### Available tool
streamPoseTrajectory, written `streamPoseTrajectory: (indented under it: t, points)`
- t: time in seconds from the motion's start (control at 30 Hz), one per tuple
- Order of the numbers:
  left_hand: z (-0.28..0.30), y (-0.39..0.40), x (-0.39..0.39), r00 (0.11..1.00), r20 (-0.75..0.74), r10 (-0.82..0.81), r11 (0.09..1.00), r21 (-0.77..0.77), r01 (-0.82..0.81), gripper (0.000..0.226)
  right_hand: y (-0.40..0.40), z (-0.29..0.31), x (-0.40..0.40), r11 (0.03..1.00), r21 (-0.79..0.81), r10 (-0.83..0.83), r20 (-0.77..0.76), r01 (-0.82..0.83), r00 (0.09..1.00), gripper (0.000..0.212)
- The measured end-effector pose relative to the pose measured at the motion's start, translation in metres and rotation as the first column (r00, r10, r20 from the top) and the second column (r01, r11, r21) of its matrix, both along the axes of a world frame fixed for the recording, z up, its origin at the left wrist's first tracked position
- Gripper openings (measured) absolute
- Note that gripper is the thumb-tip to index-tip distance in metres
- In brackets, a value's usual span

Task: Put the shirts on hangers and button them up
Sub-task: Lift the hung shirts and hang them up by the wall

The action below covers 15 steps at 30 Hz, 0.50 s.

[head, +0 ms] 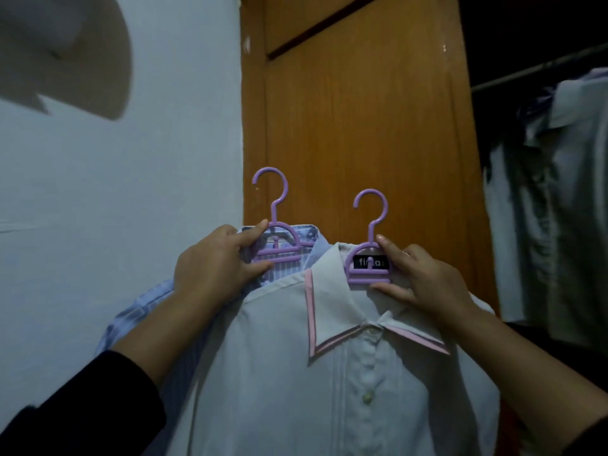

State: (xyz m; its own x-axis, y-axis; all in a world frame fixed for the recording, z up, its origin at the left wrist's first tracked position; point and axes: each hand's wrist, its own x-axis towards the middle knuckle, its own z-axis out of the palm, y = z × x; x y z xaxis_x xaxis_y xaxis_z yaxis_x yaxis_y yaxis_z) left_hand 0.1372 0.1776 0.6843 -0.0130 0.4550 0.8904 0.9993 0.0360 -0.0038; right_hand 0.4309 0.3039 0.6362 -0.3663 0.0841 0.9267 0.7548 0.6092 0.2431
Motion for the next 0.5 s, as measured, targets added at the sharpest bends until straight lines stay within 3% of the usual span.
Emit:
streamPoseTrajectory:
  t: [0.27, 0.5]
  points:
    - [0.002, 0.075, 0.071, 0.965, 0.012, -0.263, 0.964, -0.032, 0.263, 0.065, -0.02, 0.02, 0.087, 0.988, 0.044, -0.146, -0.06, 0.149, 0.987, 0.061]
    - [0.02, 0.118, 0.119, 0.953, -0.014, -0.304, 0.953, -0.016, 0.304, 0.065, -0.011, 0.037, 0.175, 0.96, 0.086, -0.264, -0.044, 0.267, 0.964, 0.058]
